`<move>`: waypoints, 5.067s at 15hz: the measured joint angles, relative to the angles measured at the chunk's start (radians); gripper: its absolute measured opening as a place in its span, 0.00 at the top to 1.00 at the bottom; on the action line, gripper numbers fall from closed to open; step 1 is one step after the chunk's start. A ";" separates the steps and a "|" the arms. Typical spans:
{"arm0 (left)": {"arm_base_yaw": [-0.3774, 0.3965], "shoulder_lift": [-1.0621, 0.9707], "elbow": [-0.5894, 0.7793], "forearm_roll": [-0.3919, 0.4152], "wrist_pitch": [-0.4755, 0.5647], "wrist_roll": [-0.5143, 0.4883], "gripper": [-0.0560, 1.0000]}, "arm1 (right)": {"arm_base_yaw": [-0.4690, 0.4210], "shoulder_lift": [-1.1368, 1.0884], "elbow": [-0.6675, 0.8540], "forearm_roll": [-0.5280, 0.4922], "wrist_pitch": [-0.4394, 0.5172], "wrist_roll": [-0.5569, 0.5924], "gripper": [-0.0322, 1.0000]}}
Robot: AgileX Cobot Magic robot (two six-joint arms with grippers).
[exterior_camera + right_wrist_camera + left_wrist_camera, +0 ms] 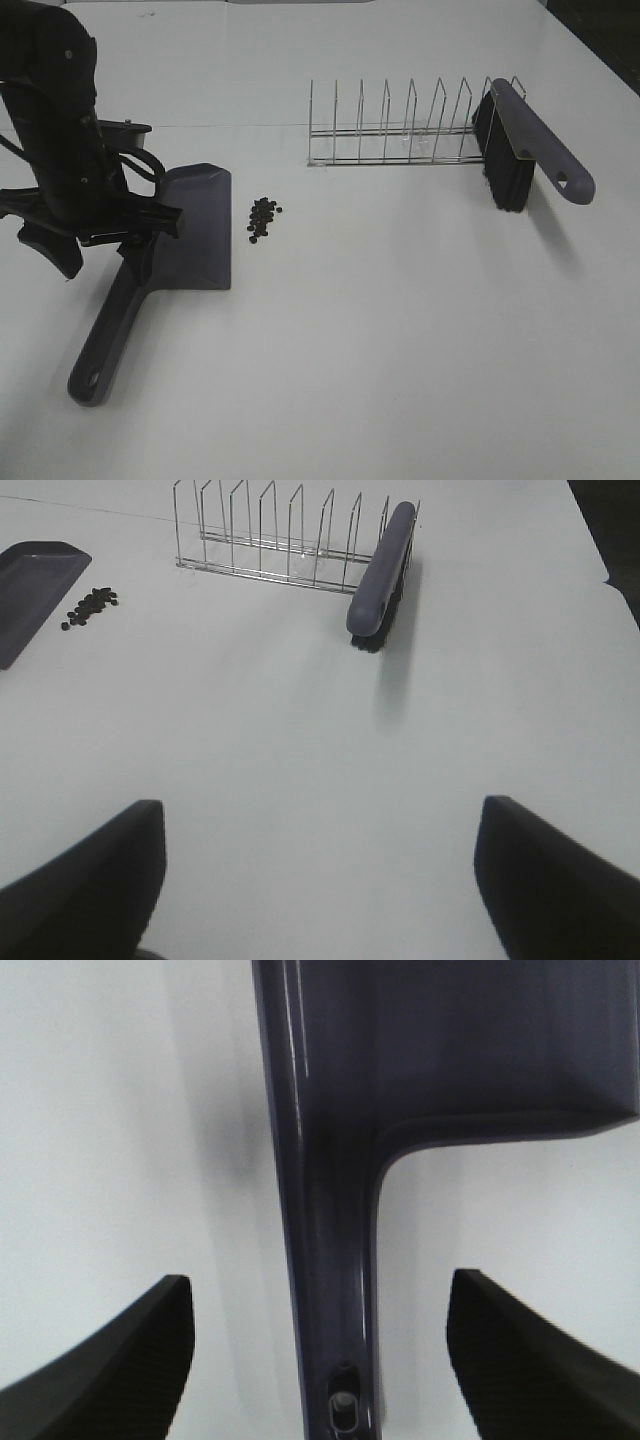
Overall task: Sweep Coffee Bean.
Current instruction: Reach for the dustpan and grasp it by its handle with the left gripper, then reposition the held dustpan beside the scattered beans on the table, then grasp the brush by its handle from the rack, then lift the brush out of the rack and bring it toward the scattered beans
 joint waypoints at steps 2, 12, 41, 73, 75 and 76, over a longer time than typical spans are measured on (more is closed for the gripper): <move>0.000 0.019 0.000 -0.006 -0.002 -0.003 0.32 | 0.000 0.000 0.000 0.000 0.000 0.000 0.28; 0.000 0.150 0.000 -0.050 -0.064 -0.003 0.32 | 0.000 0.000 0.000 0.000 0.000 0.000 0.28; -0.001 0.026 -0.010 0.045 0.025 -0.051 0.69 | 0.000 1.278 -0.463 0.083 -0.499 -0.036 0.28; -0.001 0.026 -0.009 0.046 0.021 -0.037 0.69 | -0.003 2.368 -1.583 -0.090 -0.097 0.103 0.71; -0.001 0.026 -0.009 0.046 0.021 -0.037 0.69 | -0.003 2.295 -1.586 -0.091 -0.085 0.106 0.71; -0.001 0.026 -0.009 0.046 0.021 -0.037 0.69 | -0.003 2.229 -1.590 -0.091 -0.042 0.106 0.71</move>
